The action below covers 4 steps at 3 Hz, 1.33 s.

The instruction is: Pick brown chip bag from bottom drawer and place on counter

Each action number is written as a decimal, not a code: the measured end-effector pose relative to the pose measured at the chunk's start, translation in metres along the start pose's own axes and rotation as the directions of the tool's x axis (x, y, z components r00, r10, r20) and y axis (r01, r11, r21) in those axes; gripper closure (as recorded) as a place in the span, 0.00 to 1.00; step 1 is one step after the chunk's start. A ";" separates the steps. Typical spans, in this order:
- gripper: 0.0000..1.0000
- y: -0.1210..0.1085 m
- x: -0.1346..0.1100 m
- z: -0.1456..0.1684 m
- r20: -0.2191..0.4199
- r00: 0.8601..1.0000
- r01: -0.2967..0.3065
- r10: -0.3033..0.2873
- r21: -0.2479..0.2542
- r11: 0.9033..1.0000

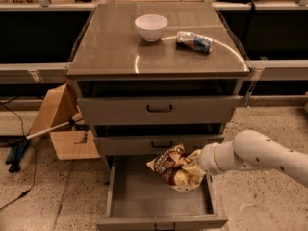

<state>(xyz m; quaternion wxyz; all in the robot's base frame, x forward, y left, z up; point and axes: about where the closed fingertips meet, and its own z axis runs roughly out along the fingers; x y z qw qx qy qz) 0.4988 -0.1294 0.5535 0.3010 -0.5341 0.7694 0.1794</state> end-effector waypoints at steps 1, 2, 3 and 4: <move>1.00 -0.005 -0.043 -0.031 0.002 0.999 0.048 -0.048 0.040 0.998; 1.00 -0.005 -0.043 -0.032 0.002 0.999 0.048 -0.048 0.040 0.998; 1.00 -0.002 -0.079 -0.053 0.008 0.996 0.090 -0.091 0.050 0.995; 1.00 0.010 -0.140 -0.098 0.034 0.984 0.170 -0.173 0.080 0.982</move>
Offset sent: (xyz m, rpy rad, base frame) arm 0.0056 0.0091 0.0435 -0.0140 -0.0467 0.0081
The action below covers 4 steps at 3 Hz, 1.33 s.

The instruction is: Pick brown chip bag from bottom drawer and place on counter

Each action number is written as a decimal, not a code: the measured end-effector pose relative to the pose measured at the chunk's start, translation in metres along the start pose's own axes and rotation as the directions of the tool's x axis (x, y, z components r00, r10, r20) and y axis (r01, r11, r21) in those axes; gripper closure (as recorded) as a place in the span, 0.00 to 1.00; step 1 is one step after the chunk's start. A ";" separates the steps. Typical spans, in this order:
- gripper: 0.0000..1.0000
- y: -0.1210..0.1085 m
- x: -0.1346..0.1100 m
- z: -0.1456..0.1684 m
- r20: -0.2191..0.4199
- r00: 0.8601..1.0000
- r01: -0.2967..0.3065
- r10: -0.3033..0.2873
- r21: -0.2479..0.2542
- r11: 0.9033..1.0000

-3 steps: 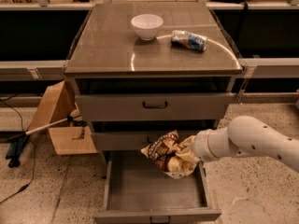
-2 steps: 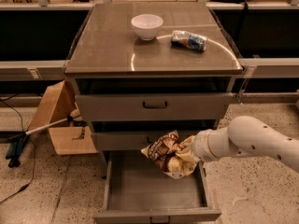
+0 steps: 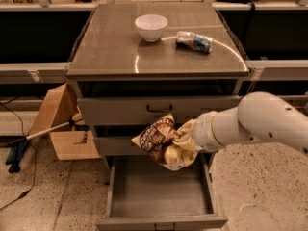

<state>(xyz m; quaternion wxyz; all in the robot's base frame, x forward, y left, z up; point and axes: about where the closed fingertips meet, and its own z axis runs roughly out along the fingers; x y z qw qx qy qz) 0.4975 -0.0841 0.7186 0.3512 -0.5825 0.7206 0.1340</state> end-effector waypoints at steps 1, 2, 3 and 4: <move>1.00 0.001 -0.062 -0.044 0.033 0.995 0.091 -0.092 0.037 0.995; 1.00 -0.001 -0.116 -0.079 0.044 0.983 0.177 -0.180 0.070 0.982; 1.00 -0.009 -0.176 -0.116 0.048 0.959 0.271 -0.278 0.119 0.955; 1.00 -0.014 -0.204 -0.134 0.045 0.946 0.312 -0.322 0.145 0.939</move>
Offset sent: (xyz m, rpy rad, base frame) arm -0.0233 0.0575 0.2080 -0.0409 -0.2672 0.1463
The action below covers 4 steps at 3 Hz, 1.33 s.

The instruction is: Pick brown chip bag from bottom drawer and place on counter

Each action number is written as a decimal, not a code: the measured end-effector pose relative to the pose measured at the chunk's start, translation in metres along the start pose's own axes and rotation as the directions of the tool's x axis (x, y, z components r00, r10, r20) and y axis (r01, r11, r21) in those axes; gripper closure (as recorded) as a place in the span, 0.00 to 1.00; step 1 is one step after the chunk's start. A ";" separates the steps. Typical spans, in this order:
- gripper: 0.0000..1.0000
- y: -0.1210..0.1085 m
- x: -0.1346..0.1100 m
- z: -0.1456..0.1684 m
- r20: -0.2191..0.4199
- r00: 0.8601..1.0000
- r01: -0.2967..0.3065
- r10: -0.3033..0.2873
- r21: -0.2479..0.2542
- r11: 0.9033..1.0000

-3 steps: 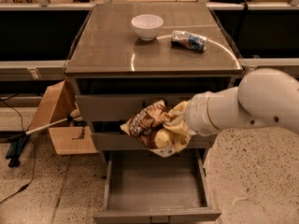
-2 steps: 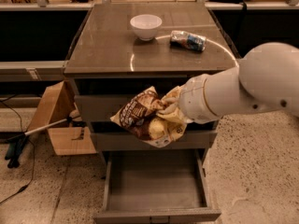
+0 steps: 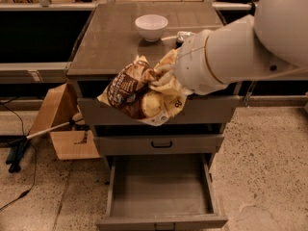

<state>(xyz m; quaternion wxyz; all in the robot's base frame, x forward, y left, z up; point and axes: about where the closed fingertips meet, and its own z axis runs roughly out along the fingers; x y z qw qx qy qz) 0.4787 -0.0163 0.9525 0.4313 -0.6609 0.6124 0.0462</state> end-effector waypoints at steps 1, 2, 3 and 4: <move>1.00 -0.029 -0.027 -0.014 -0.011 0.999 0.045 -0.045 0.047 0.998; 1.00 -0.050 -0.033 -0.015 -0.030 0.998 0.058 -0.056 0.077 0.995; 1.00 -0.099 -0.027 -0.005 -0.079 0.996 0.056 -0.047 0.122 0.991; 1.00 -0.135 -0.020 0.003 -0.122 0.992 0.056 -0.038 0.144 0.988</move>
Offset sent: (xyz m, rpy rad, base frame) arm 0.0515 0.0079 0.0662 -0.0387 -0.1137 -0.0528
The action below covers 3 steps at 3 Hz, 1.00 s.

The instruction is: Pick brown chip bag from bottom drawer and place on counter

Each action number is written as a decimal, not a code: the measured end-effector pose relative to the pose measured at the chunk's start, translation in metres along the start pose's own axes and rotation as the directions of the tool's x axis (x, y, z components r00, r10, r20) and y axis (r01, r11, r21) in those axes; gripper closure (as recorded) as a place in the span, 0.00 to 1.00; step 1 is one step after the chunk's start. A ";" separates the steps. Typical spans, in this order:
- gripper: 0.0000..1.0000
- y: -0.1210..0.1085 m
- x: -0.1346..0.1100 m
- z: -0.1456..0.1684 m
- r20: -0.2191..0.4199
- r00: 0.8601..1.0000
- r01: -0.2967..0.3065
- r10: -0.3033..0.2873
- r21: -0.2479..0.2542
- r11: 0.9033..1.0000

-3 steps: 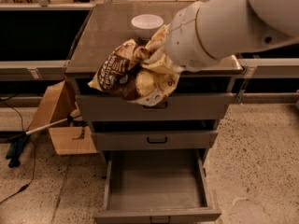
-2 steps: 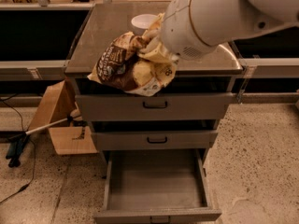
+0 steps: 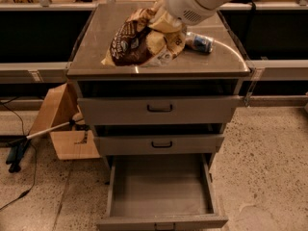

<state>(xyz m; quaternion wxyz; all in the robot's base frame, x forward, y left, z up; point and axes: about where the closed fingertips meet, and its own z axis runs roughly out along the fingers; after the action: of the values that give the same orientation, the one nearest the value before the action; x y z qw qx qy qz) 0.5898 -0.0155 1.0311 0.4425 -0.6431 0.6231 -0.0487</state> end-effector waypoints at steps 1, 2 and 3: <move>1.00 0.000 0.000 0.000 0.000 1.000 0.000 0.000 0.000 1.000; 1.00 -0.011 0.014 0.008 -0.034 0.999 -0.003 0.004 0.036 0.999; 1.00 -0.027 0.037 0.019 -0.083 0.996 -0.014 0.020 0.073 0.997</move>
Offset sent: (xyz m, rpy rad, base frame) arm 0.0451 -0.0278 -0.0178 -0.0382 -0.0486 -0.1107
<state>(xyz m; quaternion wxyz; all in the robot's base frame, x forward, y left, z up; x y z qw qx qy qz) 0.6301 -0.0416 1.0180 0.4395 -0.6189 0.6442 -0.0944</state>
